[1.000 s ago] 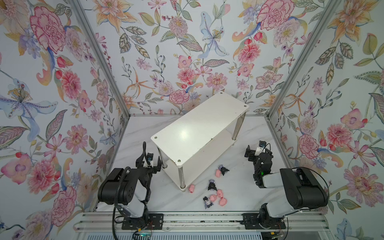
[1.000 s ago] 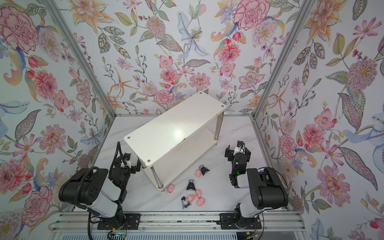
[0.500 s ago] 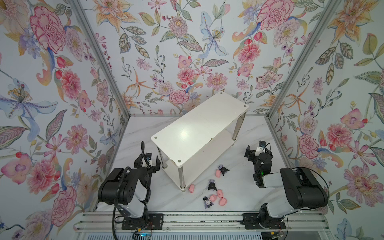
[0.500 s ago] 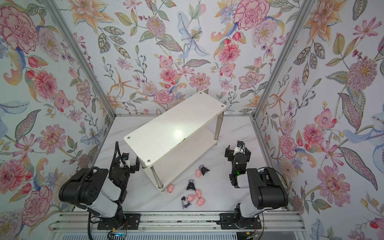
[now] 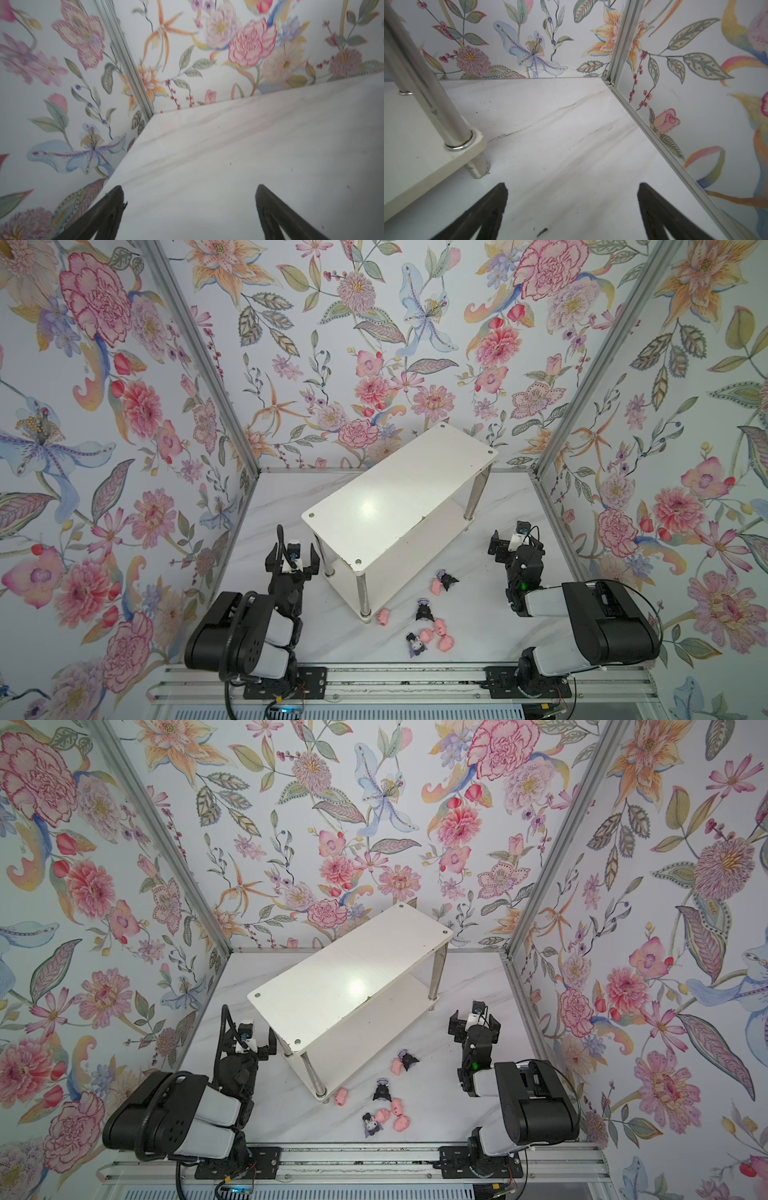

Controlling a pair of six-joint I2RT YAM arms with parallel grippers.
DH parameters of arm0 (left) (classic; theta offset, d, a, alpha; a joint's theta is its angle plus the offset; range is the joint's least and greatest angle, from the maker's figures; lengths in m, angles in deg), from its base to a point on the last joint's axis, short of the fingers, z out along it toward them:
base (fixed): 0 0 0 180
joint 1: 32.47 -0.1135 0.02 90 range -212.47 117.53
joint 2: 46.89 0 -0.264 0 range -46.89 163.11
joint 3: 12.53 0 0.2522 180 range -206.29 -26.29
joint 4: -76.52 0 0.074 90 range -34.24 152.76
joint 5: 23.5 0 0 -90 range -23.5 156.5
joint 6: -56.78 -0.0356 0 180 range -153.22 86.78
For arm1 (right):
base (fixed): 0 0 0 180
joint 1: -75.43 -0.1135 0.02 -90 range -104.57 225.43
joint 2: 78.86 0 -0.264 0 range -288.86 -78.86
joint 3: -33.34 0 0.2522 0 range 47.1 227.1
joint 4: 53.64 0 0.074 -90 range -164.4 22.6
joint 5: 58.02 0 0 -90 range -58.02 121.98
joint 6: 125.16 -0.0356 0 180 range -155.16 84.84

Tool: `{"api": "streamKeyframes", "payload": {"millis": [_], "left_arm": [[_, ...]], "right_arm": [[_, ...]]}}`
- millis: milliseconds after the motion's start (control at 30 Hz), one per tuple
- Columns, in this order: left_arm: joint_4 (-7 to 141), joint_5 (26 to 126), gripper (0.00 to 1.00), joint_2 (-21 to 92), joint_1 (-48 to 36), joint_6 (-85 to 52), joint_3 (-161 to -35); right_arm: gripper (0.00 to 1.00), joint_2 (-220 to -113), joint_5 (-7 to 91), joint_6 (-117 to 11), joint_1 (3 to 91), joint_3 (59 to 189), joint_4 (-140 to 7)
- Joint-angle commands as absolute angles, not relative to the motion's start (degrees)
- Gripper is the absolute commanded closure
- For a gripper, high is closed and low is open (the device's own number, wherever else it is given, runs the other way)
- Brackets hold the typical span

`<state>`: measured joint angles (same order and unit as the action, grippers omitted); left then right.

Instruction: Place and organize the plastic toys onto the shelf

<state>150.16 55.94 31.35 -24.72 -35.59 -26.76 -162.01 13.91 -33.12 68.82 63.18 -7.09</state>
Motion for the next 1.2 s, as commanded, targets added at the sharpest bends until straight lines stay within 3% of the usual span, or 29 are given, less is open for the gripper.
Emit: {"api": "streamKeyframes", "payload": {"millis": [0, 100, 200, 300, 433, 533, 833, 1167], "left_arm": [[154.27, 40.24, 0.01, 18.02, -21.02, -34.52, -21.03], [123.63, 33.29, 0.01, 2.17, -20.09, -26.34, -26.91], [109.15, 29.57, 0.01, -8.54, -20.02, -18.5, -28.21], [99.6, 34.1, 0.01, -19.42, -20.13, -13.9, -27.29], [101.66, 46.02, 0.01, -29.78, -20.26, -12.17, -22.54], [99.97, 46.56, 0.01, -28.95, -20.17, -12.06, -23.92], [96.29, 52.21, 0.01, -20.67, -20.17, -14.04, -30.8], [89.95, 57.08, 0.01, -21.06, -20.15, -9.17, -34.08]], "right_arm": [[0.01, -154.52, 8.51, -31.08, 66.22, 65.04, -15.15], [0.01, -148.72, 9.22, -33.84, 65.07, 68.9, -28.26], [0.01, -145.75, 12.11, -37.34, 64.7, 72.39, -38.92], [0.02, -144.73, 23.39, -37.27, 64.88, 73.26, -41.57], [0.35, -147.85, 37.73, -34.74, 65.26, 78.52, -45.77], [0.47, -152.42, 42.4, -32.53, 65.5, 85.67, -51.35], [0.21, -159.01, 48.14, -32.77, 70.9, 95.38, -48.2], [0.24, -167.76, 57.82, -32.77, 73.49, 106.39, -48.88]]}}
